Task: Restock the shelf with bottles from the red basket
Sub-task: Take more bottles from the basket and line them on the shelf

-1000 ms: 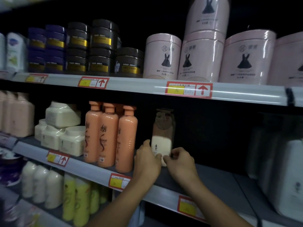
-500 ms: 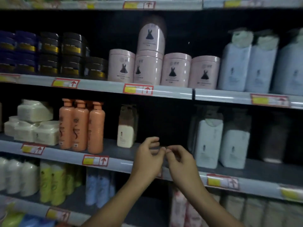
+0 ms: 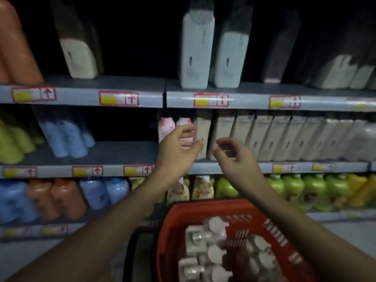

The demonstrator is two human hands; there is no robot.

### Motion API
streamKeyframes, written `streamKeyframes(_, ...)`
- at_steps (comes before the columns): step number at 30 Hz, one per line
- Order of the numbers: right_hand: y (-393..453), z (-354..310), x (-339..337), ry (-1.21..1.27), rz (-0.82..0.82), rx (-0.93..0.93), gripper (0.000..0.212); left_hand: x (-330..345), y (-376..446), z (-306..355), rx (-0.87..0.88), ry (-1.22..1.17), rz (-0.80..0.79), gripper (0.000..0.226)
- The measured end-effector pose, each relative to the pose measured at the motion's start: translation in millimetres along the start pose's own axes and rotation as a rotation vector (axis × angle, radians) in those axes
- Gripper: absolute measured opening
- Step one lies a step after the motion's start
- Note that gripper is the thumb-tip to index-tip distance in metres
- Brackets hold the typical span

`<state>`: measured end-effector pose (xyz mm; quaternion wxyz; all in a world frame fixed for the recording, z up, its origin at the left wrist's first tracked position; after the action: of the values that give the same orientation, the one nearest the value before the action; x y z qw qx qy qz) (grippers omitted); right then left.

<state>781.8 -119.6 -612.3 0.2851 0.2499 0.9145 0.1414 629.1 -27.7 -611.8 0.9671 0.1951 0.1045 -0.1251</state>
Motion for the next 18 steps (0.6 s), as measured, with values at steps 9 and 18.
streamKeyframes(9, -75, 184, 41, -0.474, -0.432, 0.139, 0.027, 67, -110, -160, -0.180, 0.195, -0.326, 0.038)
streamKeyframes(18, -95, 345, 14, -0.885, -0.801, 0.426, 0.046, 94, -145, -171, -0.062, 0.229, -0.487, 0.045)
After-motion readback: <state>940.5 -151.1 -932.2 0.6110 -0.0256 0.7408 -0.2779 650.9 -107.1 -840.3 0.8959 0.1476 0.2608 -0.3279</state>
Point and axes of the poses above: each hand's wrist, its own y-axis towards the middle knuckle, its own x-axis out of the palm, z = x × y, the point moved 10 cm from there along y, towards the middle knuckle, and after that the axes turned 3 degrees about -x, right-handed, at the moved point
